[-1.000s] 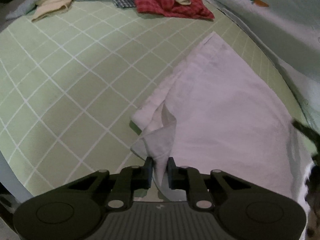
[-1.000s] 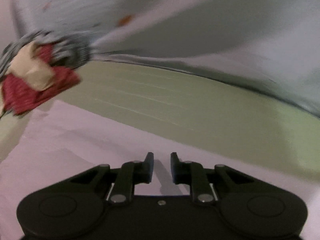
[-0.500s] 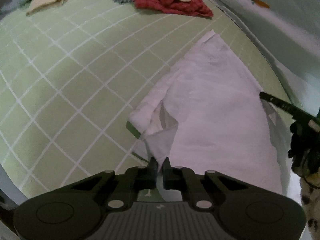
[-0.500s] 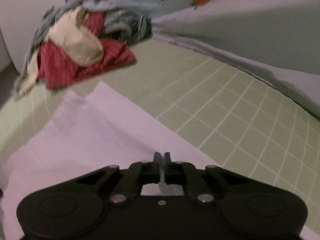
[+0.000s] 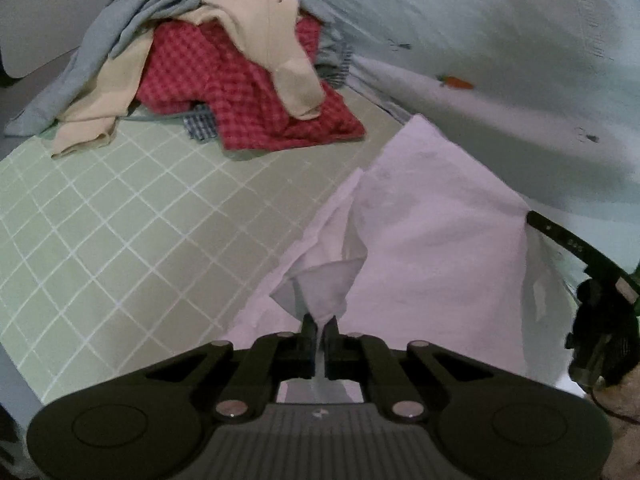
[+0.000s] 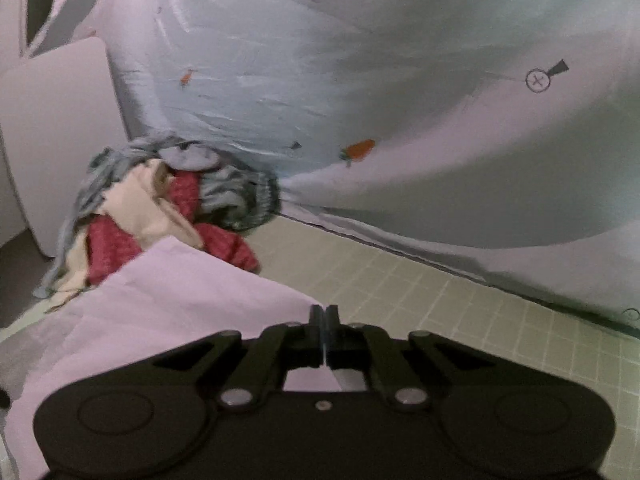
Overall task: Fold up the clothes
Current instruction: 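Open the left tool and release the folded shirt on the mat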
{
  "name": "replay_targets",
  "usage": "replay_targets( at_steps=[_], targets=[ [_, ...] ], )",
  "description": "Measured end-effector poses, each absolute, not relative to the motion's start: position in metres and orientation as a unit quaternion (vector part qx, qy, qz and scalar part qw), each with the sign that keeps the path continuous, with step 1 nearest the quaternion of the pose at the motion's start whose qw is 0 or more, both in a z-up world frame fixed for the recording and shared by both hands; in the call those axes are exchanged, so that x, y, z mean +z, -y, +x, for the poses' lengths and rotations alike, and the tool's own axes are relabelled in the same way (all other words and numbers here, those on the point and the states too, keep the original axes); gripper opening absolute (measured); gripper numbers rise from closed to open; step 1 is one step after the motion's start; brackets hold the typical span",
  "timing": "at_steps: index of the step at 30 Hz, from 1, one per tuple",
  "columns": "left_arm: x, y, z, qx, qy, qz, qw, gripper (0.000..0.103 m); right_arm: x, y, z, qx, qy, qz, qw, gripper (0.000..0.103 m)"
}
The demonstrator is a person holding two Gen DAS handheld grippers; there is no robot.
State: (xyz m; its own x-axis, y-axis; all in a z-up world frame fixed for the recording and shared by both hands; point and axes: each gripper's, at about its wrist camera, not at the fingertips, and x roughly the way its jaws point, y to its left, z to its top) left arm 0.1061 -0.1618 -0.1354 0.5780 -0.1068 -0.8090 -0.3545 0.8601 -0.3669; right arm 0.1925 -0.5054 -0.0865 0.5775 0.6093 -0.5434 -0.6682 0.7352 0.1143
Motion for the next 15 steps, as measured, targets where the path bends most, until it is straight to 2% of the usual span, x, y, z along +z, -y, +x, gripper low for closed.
replay_targets(
  at_steps=[1,3,4,5,7,8,9,11,15],
  targets=[
    [-0.148,0.159,0.111,0.083,-0.457,-0.262,0.846,0.005,-0.095,0.499,0.197,0.352,-0.293,-0.057,0.887,0.002],
    [-0.172,0.155,0.121,0.102,-0.469,-0.274,0.833,0.005,-0.118,0.482,0.203,0.323,-0.321,-0.084,0.886,0.009],
    [-0.184,0.156,0.125,0.112,-0.479,-0.271,0.827,0.008,-0.128,0.474,0.204,0.308,-0.333,-0.103,0.885,0.009],
    [-0.19,0.158,0.127,0.118,-0.486,-0.261,0.826,0.012,-0.134,0.47,0.202,0.291,-0.336,-0.123,0.887,0.014],
    [-0.194,0.16,0.126,0.124,-0.49,-0.242,0.829,0.017,-0.134,0.473,0.192,0.269,-0.333,-0.121,0.896,0.035],
    [-0.192,0.16,0.123,0.125,-0.487,-0.233,0.832,0.02,-0.132,0.481,0.184,0.258,-0.329,-0.103,0.902,0.056],
    [-0.188,0.159,0.121,0.125,-0.482,-0.231,0.836,0.027,-0.129,0.489,0.176,0.247,-0.326,-0.086,0.908,0.069],
    [-0.186,0.156,0.115,0.131,-0.477,-0.231,0.838,0.047,-0.128,0.507,0.161,0.224,-0.328,-0.068,0.915,0.075],
    [-0.192,0.153,0.109,0.147,-0.487,-0.239,0.827,0.052,-0.135,0.546,0.122,0.161,-0.336,-0.065,0.926,0.084]
  ],
)
